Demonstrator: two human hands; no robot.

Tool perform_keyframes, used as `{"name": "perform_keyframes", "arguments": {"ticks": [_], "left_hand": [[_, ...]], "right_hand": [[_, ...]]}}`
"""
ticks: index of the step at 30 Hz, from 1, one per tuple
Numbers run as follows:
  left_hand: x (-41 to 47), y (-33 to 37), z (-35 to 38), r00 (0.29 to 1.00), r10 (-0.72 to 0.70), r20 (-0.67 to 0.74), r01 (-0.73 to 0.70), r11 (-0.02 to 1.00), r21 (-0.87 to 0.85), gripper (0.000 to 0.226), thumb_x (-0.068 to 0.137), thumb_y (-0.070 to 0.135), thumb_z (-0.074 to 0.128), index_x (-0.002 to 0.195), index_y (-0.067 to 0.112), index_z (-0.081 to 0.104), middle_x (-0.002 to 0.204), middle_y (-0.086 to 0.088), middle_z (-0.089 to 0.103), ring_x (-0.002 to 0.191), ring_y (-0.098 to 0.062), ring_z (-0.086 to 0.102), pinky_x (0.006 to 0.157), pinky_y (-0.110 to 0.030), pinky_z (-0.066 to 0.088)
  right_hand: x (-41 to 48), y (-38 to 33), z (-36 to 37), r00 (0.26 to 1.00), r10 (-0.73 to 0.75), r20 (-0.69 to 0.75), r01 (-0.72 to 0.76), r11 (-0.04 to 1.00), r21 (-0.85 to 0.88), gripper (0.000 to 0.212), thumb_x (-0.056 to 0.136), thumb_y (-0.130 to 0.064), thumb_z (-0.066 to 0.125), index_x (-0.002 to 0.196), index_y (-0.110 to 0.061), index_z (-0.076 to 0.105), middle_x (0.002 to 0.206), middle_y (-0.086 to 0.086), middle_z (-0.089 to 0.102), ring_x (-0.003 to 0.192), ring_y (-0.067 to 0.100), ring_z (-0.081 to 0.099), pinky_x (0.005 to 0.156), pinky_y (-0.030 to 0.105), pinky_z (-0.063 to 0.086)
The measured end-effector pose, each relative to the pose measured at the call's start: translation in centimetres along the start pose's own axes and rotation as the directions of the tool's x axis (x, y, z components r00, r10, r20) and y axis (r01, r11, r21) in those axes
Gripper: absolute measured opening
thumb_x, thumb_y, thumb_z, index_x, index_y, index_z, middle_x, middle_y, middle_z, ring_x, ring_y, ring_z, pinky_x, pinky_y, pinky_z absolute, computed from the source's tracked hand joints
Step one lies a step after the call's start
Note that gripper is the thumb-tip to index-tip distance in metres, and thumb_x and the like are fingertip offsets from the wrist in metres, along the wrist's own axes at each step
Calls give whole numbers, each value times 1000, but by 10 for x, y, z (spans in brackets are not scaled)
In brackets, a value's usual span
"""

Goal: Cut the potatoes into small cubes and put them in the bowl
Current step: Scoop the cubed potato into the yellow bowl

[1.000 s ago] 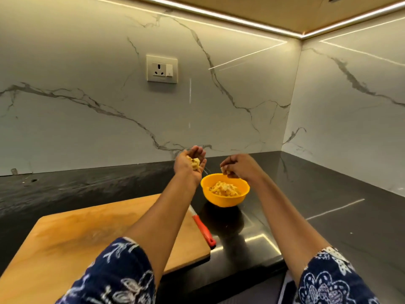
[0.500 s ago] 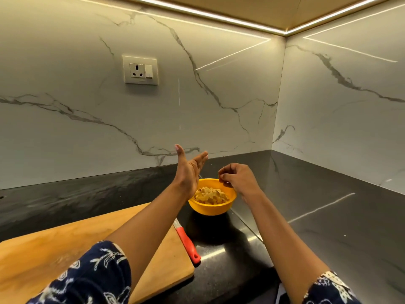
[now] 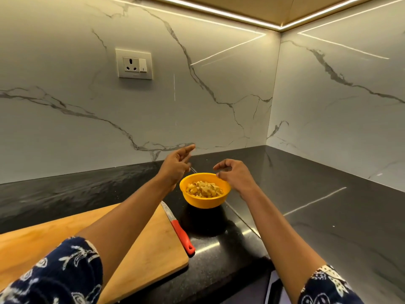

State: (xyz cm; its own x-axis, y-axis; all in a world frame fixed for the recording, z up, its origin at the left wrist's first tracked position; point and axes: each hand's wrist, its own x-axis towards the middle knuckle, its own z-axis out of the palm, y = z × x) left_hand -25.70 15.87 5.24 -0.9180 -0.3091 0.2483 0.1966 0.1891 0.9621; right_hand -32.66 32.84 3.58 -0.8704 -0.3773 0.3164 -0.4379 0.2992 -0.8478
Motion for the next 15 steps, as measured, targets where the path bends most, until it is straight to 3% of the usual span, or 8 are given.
{"name": "perform_keyframes", "arguments": {"ticks": [3,6,8,11,15], "left_hand": [[-8,-5,-2,997,-37,-70,48,986,158,60,87,-16,41,138,15,45,147,-7,39,103,-6,51,74,-15,48],[-20,-16,2,968,-116,-222,141,985,98,45,97,7,42,142,12,40,147,-8,39,128,-20,43,102,-33,36],[-25,-22,8,936,-230,-268,234,972,-18,43,99,18,42,141,10,41,146,-9,40,133,-24,37,109,-37,28],[-32,-27,22,881,-391,-268,347,917,-197,43,100,29,42,138,10,45,140,-12,47,127,-26,44,109,-40,33],[-35,-28,41,824,-422,-379,325,899,-294,44,102,31,34,142,11,38,139,-9,46,125,-24,43,101,-35,33]], "right_hand": [[-3,5,1,993,35,-116,-30,998,47,14,86,-7,62,93,-18,68,95,0,67,91,13,62,77,27,52],[-8,17,13,967,171,-191,-147,980,133,27,92,-17,58,119,-13,60,120,4,61,109,18,56,92,34,47],[-14,20,24,943,292,-159,-242,930,275,35,96,-23,52,129,-11,53,125,5,56,107,17,53,86,31,43],[-20,18,36,905,410,-113,-315,825,469,28,99,-28,45,121,-11,54,115,7,58,97,19,53,76,30,41],[-22,6,49,860,490,-140,-330,744,581,35,100,-32,40,120,-8,58,104,8,57,93,22,54,75,32,43]]}}
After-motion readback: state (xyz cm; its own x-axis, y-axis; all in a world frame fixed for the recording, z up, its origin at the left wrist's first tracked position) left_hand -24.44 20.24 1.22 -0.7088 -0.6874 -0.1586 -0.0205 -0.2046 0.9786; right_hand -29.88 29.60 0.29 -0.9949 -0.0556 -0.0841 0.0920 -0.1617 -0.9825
